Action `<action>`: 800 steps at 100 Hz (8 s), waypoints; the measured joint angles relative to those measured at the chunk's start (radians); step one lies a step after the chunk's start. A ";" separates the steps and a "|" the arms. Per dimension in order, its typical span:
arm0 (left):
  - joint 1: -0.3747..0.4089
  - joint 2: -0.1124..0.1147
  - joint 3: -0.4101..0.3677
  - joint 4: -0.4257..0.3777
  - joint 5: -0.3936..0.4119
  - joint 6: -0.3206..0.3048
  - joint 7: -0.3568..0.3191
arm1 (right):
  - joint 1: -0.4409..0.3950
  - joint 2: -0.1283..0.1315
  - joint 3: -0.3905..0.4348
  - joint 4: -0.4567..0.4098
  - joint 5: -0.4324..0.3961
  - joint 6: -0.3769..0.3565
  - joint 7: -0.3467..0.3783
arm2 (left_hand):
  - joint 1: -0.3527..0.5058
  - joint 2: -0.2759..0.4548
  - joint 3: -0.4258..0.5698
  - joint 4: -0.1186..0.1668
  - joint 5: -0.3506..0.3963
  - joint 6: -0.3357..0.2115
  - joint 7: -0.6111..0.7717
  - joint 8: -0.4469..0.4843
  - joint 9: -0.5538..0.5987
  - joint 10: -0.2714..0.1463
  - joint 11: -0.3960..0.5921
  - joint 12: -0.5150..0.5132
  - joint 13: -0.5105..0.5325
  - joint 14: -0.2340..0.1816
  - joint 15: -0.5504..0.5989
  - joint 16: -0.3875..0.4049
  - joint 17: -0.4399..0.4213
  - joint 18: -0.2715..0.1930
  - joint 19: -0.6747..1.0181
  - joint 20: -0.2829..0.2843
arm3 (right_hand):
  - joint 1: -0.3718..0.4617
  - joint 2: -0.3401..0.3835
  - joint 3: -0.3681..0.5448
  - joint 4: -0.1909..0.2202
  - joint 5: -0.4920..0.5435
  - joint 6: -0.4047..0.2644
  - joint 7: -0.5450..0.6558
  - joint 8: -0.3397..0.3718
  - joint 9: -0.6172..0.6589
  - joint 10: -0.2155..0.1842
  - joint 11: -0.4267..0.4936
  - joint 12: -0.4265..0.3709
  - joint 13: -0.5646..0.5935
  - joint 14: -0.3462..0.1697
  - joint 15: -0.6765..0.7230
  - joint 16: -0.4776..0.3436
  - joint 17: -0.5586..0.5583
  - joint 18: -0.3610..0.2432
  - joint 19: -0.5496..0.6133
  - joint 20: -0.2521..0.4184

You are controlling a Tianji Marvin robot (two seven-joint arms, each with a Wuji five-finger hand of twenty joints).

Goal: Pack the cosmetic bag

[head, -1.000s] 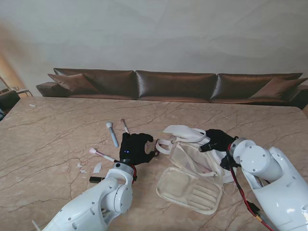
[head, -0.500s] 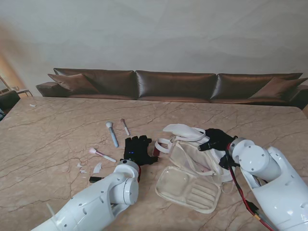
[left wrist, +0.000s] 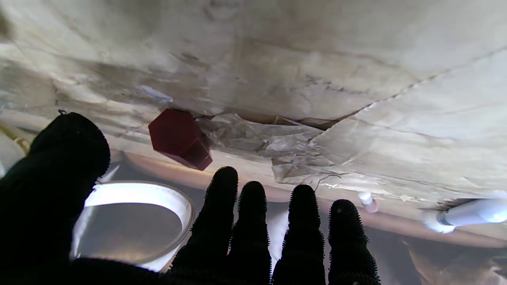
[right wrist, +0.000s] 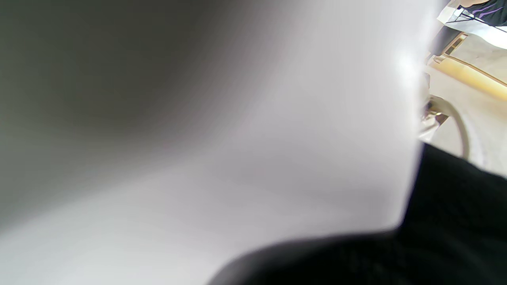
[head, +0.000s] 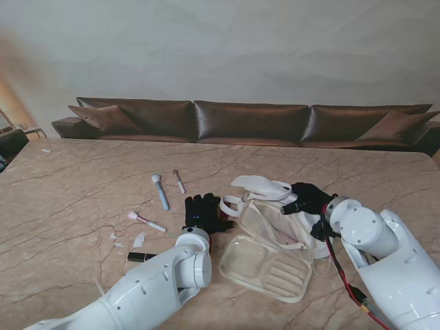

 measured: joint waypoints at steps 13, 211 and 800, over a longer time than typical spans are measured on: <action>-0.013 -0.013 0.015 0.009 0.005 0.058 -0.037 | 0.001 0.000 -0.001 0.006 0.009 -0.005 0.000 | 0.013 0.000 0.003 0.020 0.001 0.000 0.073 0.058 0.026 0.010 0.022 0.016 0.003 0.012 0.015 0.001 0.000 0.002 0.001 0.013 | 0.000 0.000 0.000 0.000 0.000 -0.002 0.000 0.000 0.000 0.000 0.000 0.000 0.000 0.000 0.000 0.000 0.000 0.000 0.000 0.000; 0.128 0.208 -0.125 -0.199 0.290 -0.046 -0.137 | 0.046 -0.003 -0.050 0.072 0.020 -0.027 -0.005 | 0.110 0.008 0.181 0.018 0.169 -0.153 0.120 0.035 0.260 -0.076 0.086 0.018 0.238 0.005 0.046 -0.023 0.012 0.021 0.329 -0.148 | 0.000 0.000 0.000 0.000 0.000 -0.003 0.000 0.004 0.000 0.000 0.000 0.000 0.000 0.000 0.009 0.003 0.000 0.000 0.008 0.001; 0.703 0.369 -0.816 -0.548 0.681 -0.651 -0.305 | 0.186 -0.061 -0.253 0.225 0.171 -0.110 -0.145 | 0.119 -0.025 0.284 0.052 -0.010 -0.183 0.187 0.129 0.119 -0.135 0.014 0.016 0.081 -0.086 -0.049 -0.110 0.025 -0.040 0.114 -0.185 | 0.000 -0.010 0.012 0.000 0.012 0.000 0.000 0.010 0.000 0.001 0.023 0.007 0.013 0.007 0.090 0.028 0.040 0.001 0.044 0.026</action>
